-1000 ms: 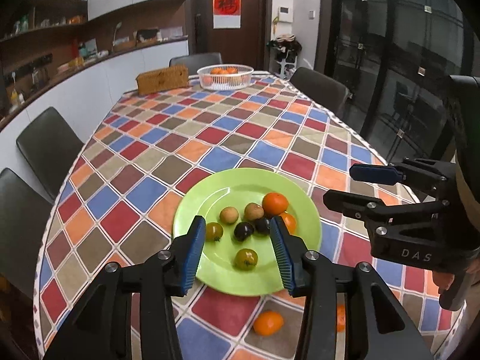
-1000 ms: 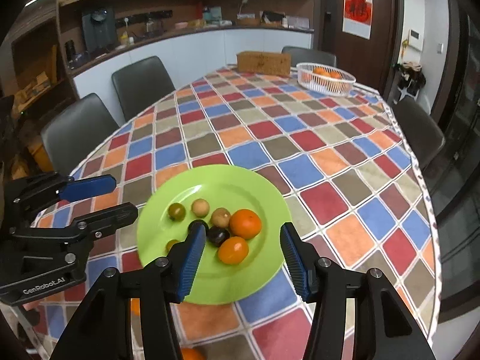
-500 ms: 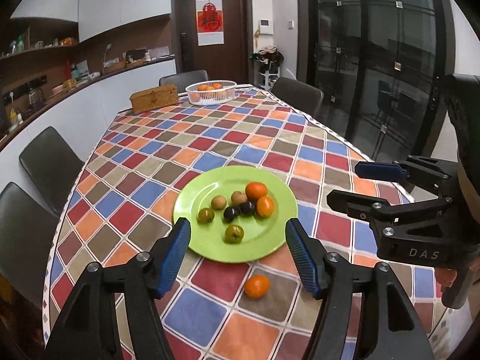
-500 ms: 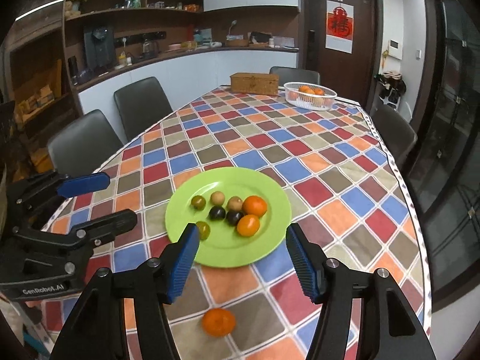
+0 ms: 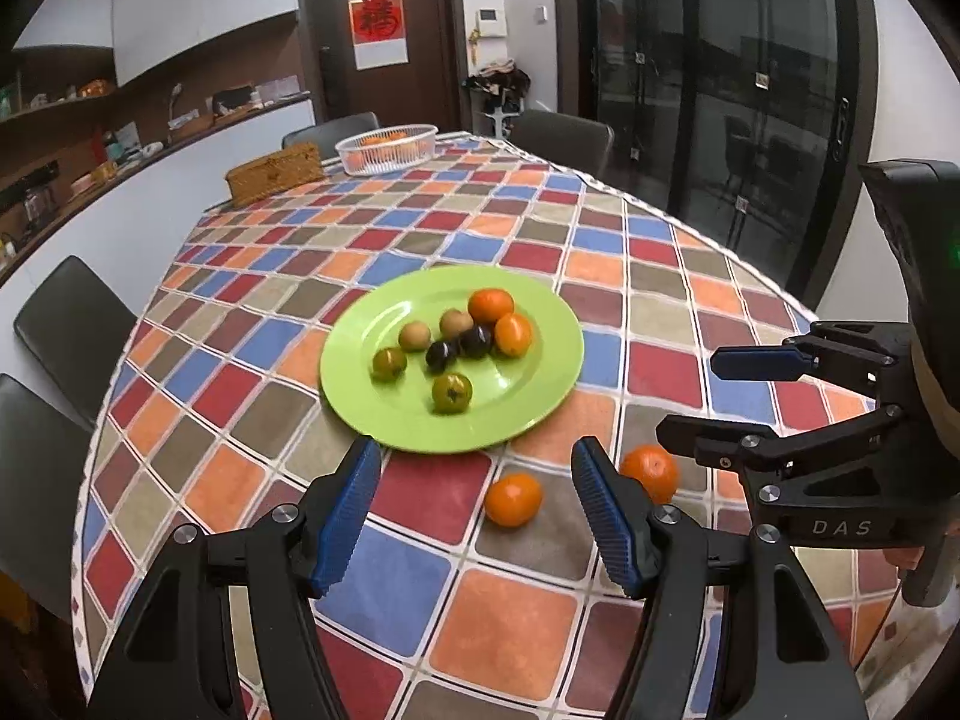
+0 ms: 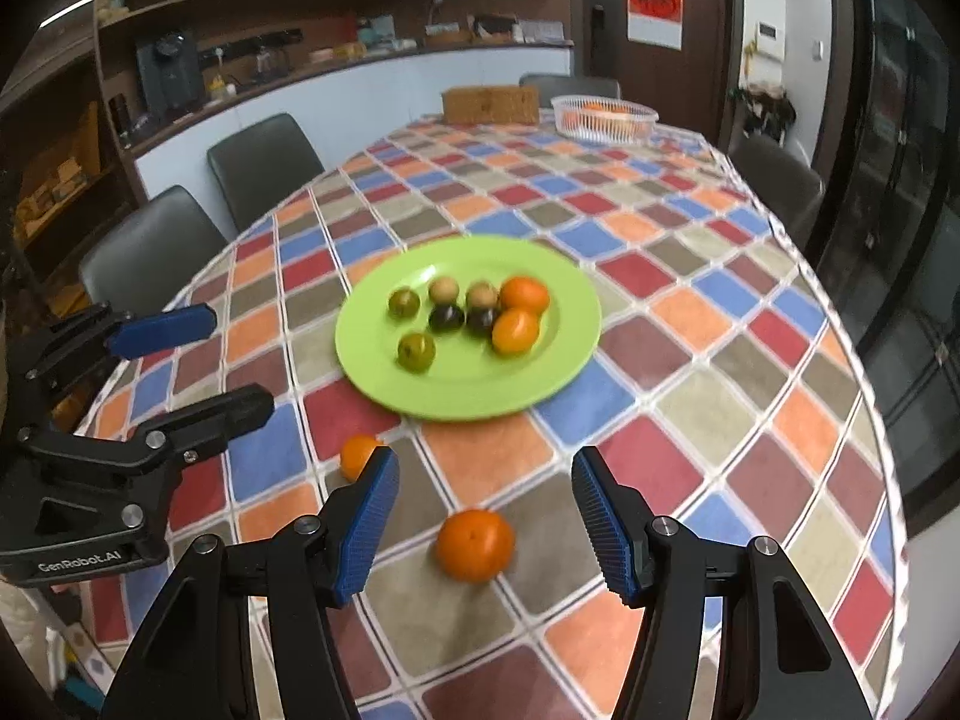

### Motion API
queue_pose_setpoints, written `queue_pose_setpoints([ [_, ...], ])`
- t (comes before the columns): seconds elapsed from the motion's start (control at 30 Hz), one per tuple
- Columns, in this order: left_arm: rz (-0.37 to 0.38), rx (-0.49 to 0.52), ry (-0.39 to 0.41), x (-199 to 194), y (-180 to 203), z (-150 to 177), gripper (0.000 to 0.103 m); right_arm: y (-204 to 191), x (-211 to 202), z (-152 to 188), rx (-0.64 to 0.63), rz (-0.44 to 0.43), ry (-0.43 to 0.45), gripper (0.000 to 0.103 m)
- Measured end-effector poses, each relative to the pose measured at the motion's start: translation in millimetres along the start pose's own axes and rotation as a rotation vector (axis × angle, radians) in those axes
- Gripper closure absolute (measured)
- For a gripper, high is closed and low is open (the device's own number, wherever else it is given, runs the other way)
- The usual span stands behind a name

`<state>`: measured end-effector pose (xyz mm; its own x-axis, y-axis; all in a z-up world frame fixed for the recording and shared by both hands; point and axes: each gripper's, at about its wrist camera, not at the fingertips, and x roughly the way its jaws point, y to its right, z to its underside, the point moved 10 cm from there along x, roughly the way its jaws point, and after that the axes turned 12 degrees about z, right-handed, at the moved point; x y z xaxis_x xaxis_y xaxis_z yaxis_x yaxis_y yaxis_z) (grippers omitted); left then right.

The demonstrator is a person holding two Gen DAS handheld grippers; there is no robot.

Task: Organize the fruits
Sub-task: 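Move both tools toward the last two oranges on the tablecloth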

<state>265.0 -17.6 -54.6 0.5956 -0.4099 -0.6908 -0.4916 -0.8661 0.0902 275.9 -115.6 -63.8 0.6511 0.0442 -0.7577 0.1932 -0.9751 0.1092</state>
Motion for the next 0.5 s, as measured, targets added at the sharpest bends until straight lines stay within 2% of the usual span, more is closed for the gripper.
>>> queue_pose_setpoints([
  [0.27,0.058,0.026,-0.068,27.8,2.5,23.5,0.038,-5.5,21.9,31.2,0.007,0.002,-0.084,0.042],
  [0.5,0.084,0.024,-0.124,54.3,-0.7,38.3,0.038,-7.8,38.6,45.2,0.015,-0.004,-0.136,0.042],
])
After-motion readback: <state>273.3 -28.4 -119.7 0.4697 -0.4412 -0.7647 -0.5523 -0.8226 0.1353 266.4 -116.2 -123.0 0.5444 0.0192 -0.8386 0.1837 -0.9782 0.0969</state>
